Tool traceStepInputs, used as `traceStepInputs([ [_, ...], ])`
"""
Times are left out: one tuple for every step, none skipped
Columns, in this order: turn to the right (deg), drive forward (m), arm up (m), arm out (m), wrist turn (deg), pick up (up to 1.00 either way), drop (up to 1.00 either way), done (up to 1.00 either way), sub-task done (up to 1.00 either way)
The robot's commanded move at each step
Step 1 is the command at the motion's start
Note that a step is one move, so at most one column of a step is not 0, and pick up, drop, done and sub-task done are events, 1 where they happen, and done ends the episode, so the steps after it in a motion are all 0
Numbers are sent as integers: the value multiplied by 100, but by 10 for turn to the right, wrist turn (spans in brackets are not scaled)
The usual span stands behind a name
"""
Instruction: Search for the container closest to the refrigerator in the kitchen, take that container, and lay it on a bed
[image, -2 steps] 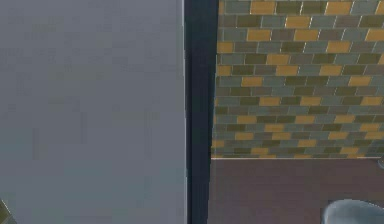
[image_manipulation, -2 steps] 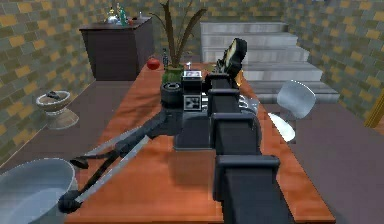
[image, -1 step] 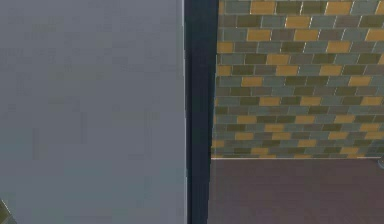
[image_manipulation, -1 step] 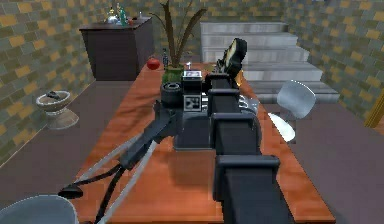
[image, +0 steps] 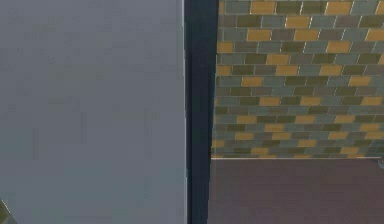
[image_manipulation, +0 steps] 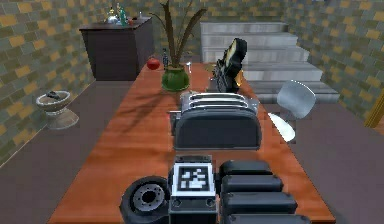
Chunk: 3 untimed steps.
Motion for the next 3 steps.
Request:
traceStepInputs([
  [450, 0, 0, 0, 0, 0, 0, 0, 0],
  [450, 0, 0, 0, 0, 0, 0, 0, 0],
  [450, 0, 0, 0, 0, 0, 0, 0, 0],
])
